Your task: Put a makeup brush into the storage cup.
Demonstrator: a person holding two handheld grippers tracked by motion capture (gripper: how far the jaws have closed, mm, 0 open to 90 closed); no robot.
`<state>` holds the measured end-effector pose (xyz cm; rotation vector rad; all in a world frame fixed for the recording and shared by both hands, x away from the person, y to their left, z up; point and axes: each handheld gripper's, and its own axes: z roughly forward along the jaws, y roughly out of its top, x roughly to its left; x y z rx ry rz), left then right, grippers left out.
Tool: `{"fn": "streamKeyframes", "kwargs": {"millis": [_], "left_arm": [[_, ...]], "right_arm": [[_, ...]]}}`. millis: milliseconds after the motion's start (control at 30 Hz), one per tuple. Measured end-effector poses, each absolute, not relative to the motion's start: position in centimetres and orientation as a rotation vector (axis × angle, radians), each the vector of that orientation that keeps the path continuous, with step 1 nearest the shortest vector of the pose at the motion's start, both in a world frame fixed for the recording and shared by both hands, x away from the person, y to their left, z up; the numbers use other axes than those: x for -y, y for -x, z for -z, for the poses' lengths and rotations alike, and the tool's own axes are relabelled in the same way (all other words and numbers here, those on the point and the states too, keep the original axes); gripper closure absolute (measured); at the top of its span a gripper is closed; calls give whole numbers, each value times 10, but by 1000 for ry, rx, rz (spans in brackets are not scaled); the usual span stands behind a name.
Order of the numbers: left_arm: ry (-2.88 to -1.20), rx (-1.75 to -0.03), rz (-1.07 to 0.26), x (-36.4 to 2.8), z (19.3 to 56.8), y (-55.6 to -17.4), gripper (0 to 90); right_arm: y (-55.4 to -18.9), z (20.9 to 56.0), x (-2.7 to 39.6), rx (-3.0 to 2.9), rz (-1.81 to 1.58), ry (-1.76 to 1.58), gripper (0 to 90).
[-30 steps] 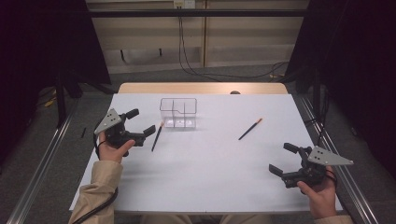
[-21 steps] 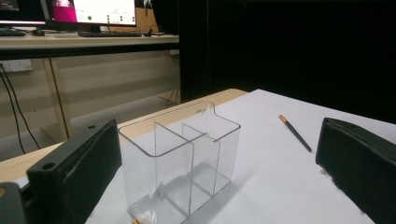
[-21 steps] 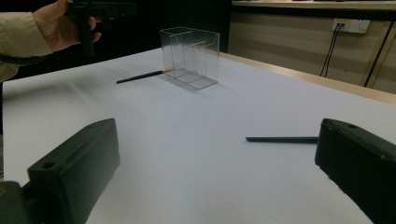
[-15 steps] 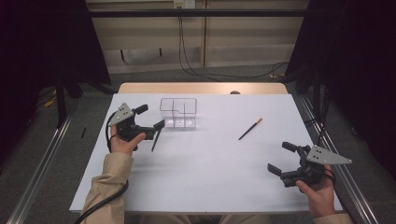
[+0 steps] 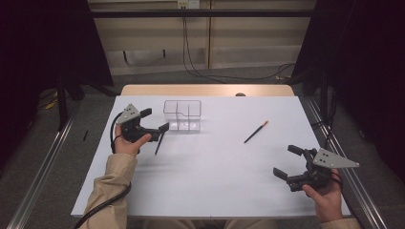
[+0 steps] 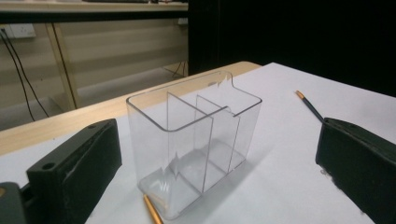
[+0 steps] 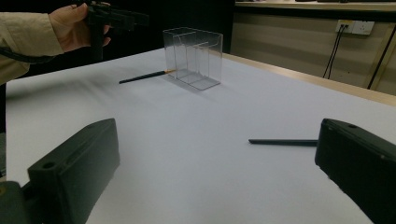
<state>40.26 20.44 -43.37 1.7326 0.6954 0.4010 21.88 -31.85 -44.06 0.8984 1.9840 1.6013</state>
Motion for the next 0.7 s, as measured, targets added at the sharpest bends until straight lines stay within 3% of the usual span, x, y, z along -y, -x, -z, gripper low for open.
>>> {"fn": "streamKeyframes", "kwargs": {"millis": [700], "left_arm": [[-1999,-847,-273,-199,431,-417,1]], "right_arm": [[-219,440,316,-1995,-1599,-887,0]]}}
